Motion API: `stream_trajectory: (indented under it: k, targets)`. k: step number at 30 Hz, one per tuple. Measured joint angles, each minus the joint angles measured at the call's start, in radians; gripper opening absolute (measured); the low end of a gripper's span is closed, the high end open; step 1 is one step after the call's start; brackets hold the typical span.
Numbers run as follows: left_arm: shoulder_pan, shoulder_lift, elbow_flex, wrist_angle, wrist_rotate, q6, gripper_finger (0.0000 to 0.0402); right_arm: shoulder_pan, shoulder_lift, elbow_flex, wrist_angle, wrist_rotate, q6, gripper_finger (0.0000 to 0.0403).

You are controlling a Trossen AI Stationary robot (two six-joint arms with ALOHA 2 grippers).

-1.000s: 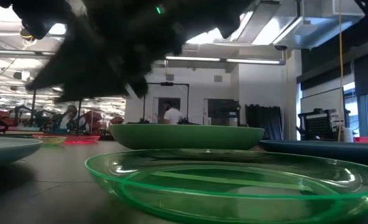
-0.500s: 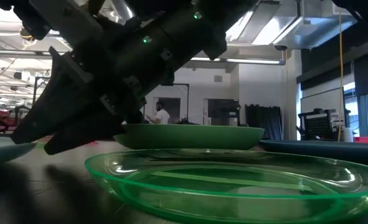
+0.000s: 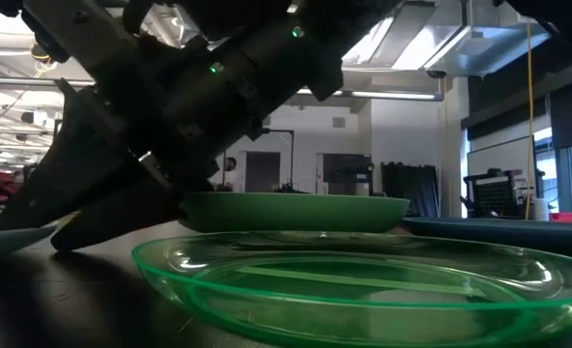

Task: Stack plastic plates
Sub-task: Stack the white plate on top of the blue plate

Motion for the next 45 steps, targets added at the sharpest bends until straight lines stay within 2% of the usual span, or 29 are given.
stream_trajectory:
  k: [8, 19, 23, 30, 38, 45]
  targets:
    - [0.0, 0.0, 0.0, -0.001, 0.0, -0.002, 0.0096, -0.006, 0.0, 0.0, -0.001, -0.014, 0.0, 0.0178]
    - [0.0, 0.0, 0.0, -0.001, 0.0, -0.002, 0.0096, -0.012, 0.0, -0.001, -0.004, -0.017, -0.008, 0.0038]
    - [0.0, 0.0, 0.0, -0.001, 0.0, -0.002, 0.0096, -0.018, 0.0, -0.002, -0.004, -0.022, -0.032, 0.0005]
    - [0.0, 0.0, 0.0, -0.001, 0.0, -0.002, 0.0096, -0.025, 0.0, -0.002, -0.008, 0.004, -0.106, 0.0002]
    - [0.0, 0.0, 0.0, -0.001, 0.0, -0.002, 0.0096, -0.038, -0.013, -0.003, -0.013, 0.179, -0.31, 0.0002]
    - [0.0, 0.0, -0.001, -0.001, 0.0, -0.003, 0.0096, -0.053, -0.015, 0.012, -0.032, 0.181, -0.37, 0.0011]
